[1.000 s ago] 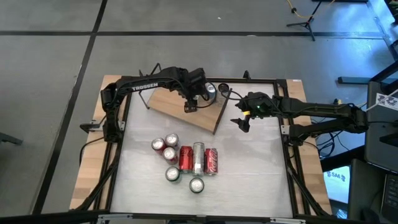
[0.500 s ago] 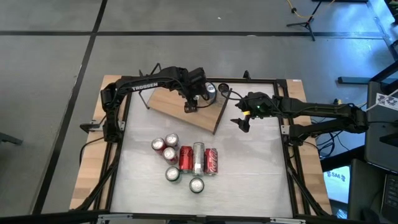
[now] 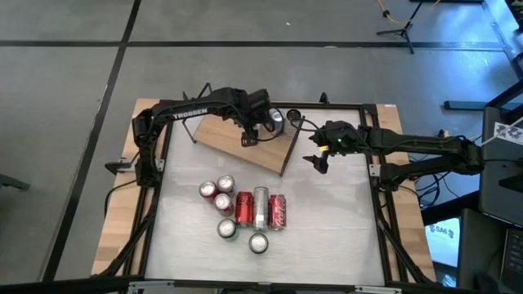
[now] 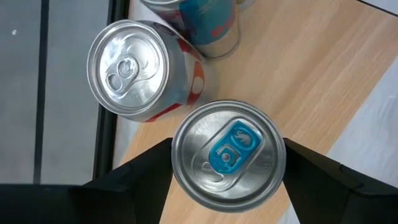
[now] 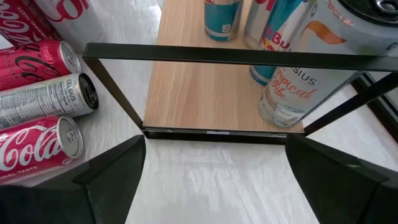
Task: Place canned beverage on shelf
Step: Put the blue soda can on the shelf aligned with the other blue soda can
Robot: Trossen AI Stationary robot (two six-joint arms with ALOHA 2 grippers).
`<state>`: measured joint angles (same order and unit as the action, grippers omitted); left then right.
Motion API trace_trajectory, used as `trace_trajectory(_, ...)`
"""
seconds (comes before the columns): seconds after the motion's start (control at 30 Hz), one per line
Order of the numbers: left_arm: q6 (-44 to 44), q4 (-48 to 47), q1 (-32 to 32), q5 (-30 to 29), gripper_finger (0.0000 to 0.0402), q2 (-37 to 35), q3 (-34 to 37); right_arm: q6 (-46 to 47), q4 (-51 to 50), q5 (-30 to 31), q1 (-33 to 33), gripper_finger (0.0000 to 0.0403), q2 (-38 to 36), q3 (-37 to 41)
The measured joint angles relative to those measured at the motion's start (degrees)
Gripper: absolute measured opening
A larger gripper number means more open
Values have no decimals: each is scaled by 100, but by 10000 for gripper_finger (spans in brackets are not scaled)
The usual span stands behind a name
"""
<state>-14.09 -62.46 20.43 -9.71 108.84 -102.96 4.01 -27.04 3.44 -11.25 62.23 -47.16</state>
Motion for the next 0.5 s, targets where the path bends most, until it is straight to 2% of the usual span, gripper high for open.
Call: trace_trajectory(0.5, 302, 11, -24, 15, 264, 0, 0, 0, 2, 0, -1, 381, -1, 0)
